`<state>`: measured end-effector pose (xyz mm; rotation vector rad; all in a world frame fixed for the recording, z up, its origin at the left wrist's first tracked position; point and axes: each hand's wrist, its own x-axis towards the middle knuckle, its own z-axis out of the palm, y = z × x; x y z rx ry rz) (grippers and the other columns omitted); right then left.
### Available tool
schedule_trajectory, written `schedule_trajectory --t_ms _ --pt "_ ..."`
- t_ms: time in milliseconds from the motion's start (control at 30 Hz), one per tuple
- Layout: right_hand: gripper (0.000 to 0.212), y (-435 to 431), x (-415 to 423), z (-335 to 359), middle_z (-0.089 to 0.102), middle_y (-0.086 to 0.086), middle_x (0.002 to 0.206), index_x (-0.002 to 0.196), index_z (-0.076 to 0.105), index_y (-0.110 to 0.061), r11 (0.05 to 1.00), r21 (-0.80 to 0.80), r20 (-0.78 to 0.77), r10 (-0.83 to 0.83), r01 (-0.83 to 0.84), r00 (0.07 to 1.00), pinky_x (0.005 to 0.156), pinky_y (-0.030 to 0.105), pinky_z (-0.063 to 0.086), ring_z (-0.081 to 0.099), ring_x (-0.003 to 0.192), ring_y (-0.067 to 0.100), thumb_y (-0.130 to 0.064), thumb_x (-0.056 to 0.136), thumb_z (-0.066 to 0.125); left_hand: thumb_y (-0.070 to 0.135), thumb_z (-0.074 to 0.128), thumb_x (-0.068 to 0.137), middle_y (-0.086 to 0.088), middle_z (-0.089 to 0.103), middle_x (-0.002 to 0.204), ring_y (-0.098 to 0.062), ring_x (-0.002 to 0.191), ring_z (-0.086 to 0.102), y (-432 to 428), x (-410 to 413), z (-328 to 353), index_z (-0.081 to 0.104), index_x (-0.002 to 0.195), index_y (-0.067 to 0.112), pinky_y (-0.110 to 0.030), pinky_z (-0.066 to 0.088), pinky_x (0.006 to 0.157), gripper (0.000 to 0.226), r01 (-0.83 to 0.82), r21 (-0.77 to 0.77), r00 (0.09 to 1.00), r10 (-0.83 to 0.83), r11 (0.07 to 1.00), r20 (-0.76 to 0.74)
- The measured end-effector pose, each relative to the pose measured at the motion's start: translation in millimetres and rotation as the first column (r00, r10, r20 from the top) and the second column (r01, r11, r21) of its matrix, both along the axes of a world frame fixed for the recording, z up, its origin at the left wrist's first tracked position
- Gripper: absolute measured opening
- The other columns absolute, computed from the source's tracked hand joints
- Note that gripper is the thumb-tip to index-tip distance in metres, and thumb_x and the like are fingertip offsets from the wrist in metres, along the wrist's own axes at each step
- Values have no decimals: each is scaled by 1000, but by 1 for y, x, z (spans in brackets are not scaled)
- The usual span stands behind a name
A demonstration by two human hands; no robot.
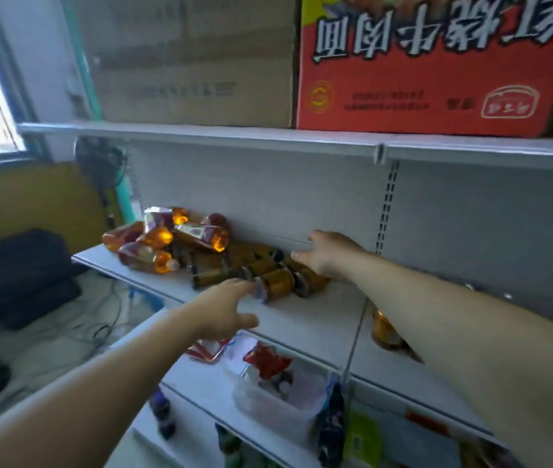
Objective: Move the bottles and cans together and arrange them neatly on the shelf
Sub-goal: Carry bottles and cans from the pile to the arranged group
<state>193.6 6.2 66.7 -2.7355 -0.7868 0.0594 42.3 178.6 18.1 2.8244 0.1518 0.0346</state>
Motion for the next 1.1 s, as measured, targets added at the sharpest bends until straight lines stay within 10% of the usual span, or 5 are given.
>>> schedule_trajectory --t_ms 633,800,1100 --pt "79 328 114 -27 43 9 147 147 35 -21 968 -23 21 251 -251 968 101 42 42 46 128 30 -64 83 50 42 69 80 1 46 137 -16 111 49 291 85 -29 42 137 28 -25 39 87 65 -433 -211 900 433 876 -50" --pt "86 389 156 -39 44 8 146 144 34 -22 930 -264 -11 264 -257 965 99 46 44 46 127 31 -68 76 57 35 69 82 5 53 109 -5 78 52 355 137 -34 47 132 23 -13 42 60 55 -494 -356 851 526 793 -10" --pt "90 433 173 -64 56 6 127 136 37 -23 821 -520 18 286 -235 958 82 45 41 51 116 32 -77 68 59 41 57 89 -11 55 120 -24 97 58 422 217 -40 34 134 8 -34 53 78 61 -557 -547 797 587 625 -141"
